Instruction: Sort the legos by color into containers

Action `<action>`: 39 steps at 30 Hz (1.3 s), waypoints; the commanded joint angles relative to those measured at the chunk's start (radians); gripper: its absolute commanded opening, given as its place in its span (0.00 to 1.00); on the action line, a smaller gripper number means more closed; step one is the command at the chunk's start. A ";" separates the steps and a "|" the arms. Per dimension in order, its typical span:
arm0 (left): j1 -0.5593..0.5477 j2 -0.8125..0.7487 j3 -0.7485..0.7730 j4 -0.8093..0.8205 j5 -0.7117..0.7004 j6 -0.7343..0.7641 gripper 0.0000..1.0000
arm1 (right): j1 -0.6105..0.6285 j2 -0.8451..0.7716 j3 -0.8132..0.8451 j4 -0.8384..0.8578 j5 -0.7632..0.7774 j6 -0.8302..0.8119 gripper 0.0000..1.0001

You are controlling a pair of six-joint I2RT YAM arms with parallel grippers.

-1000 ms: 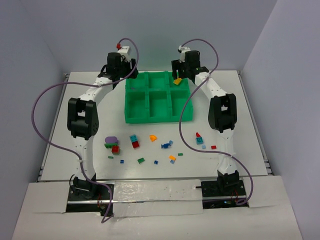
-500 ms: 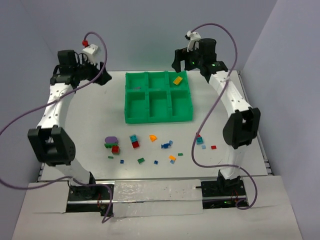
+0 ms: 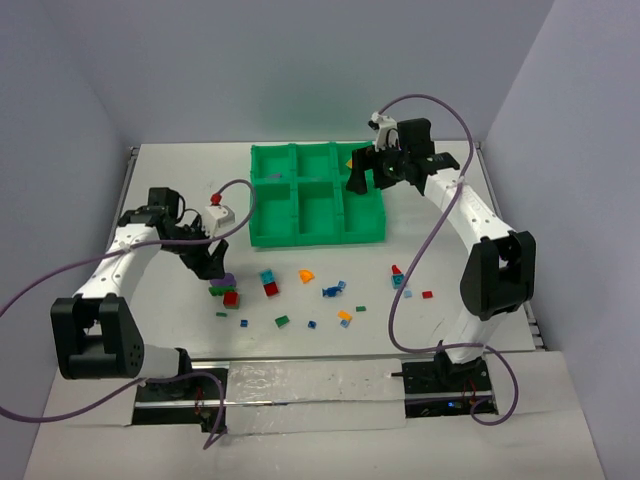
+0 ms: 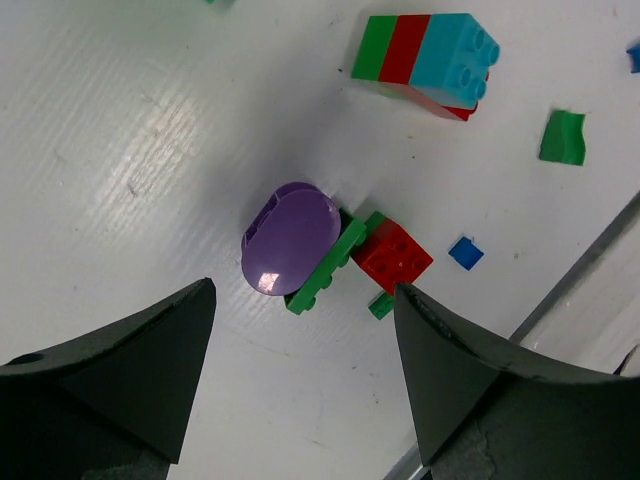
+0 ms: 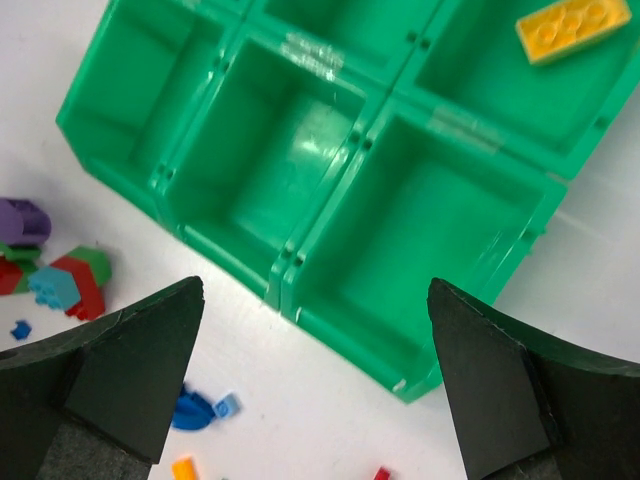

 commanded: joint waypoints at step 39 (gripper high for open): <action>0.028 0.121 -0.127 0.053 0.120 0.772 0.88 | 0.006 -0.106 -0.056 -0.026 -0.019 0.011 1.00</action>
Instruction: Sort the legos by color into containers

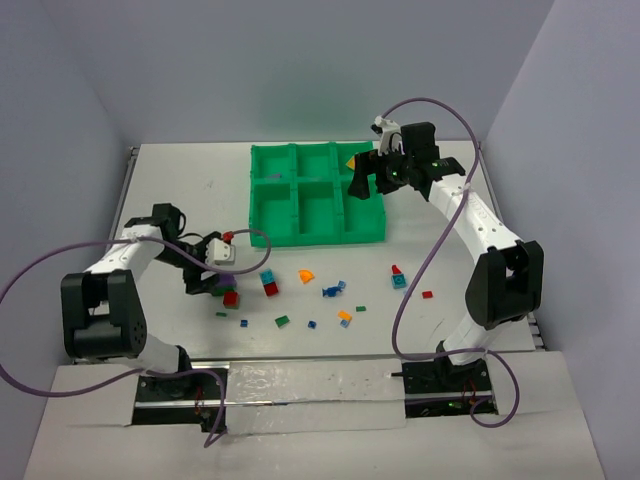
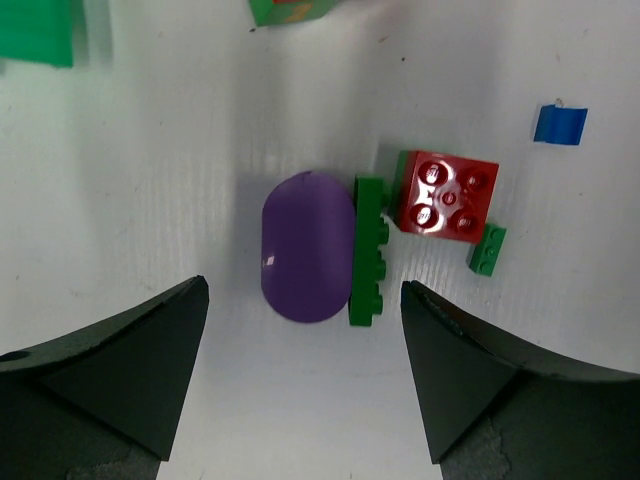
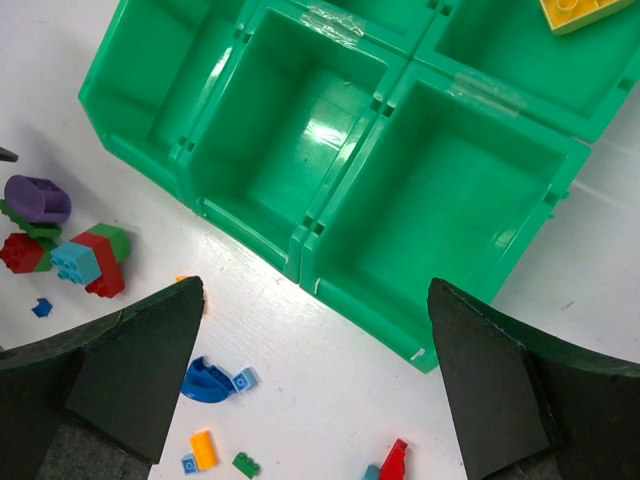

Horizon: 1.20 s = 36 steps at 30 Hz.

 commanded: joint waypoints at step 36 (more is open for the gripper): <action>0.000 -0.055 0.180 0.042 0.056 -0.340 0.14 | 0.006 -0.117 -0.020 0.057 -0.047 0.066 1.00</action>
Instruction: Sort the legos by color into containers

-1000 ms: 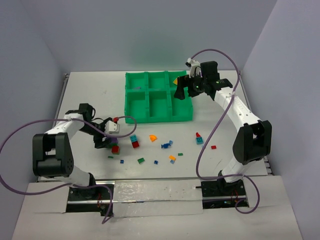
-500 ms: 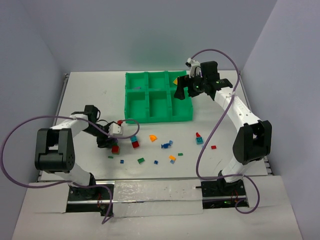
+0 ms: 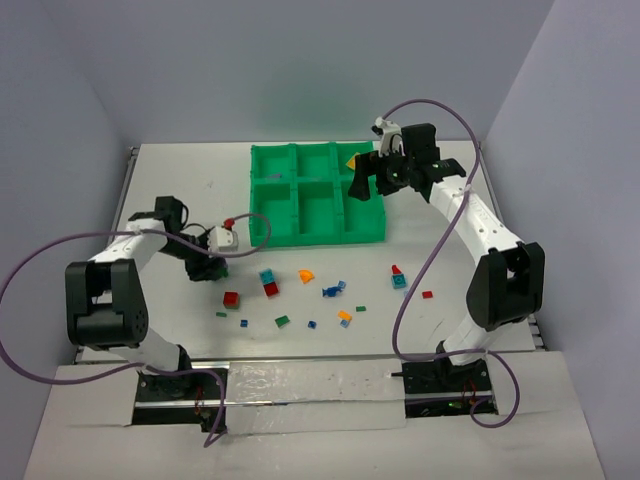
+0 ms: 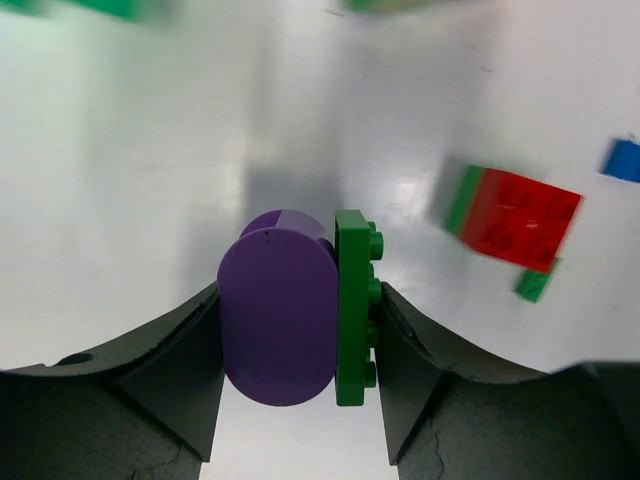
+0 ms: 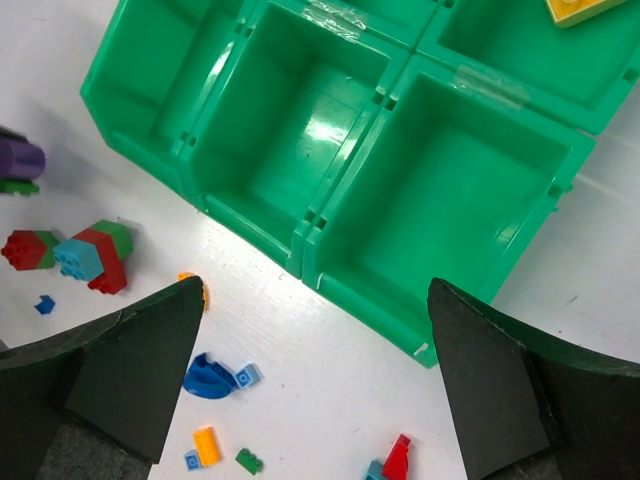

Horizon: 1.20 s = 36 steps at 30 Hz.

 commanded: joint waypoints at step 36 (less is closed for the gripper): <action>-0.530 -0.428 0.212 0.657 -0.269 -1.207 0.00 | 0.326 0.039 0.161 0.378 -0.440 0.656 0.90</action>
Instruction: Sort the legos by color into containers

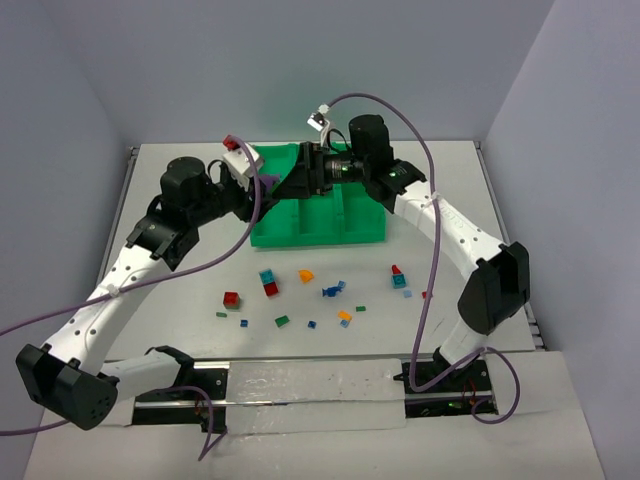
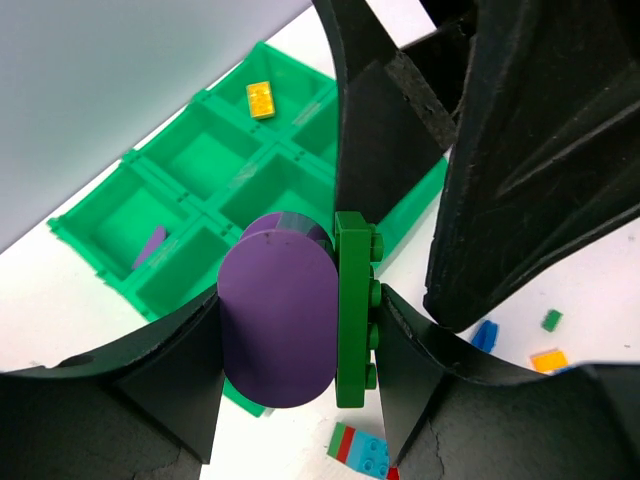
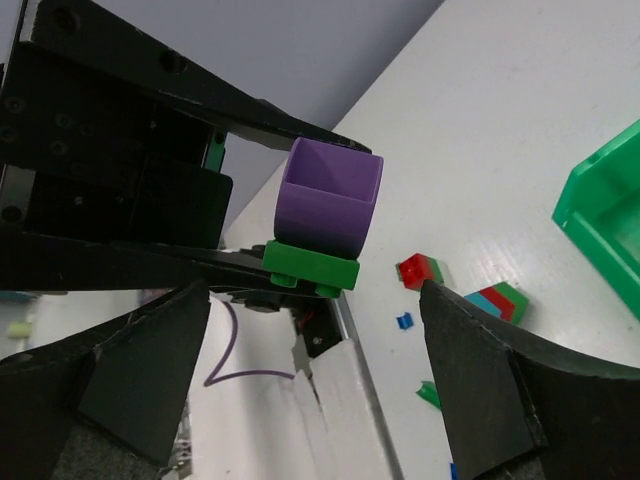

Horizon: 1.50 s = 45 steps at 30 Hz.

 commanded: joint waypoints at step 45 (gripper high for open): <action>-0.063 -0.016 -0.020 0.071 -0.070 0.049 0.82 | -0.034 0.037 -0.027 0.098 -0.125 0.097 0.00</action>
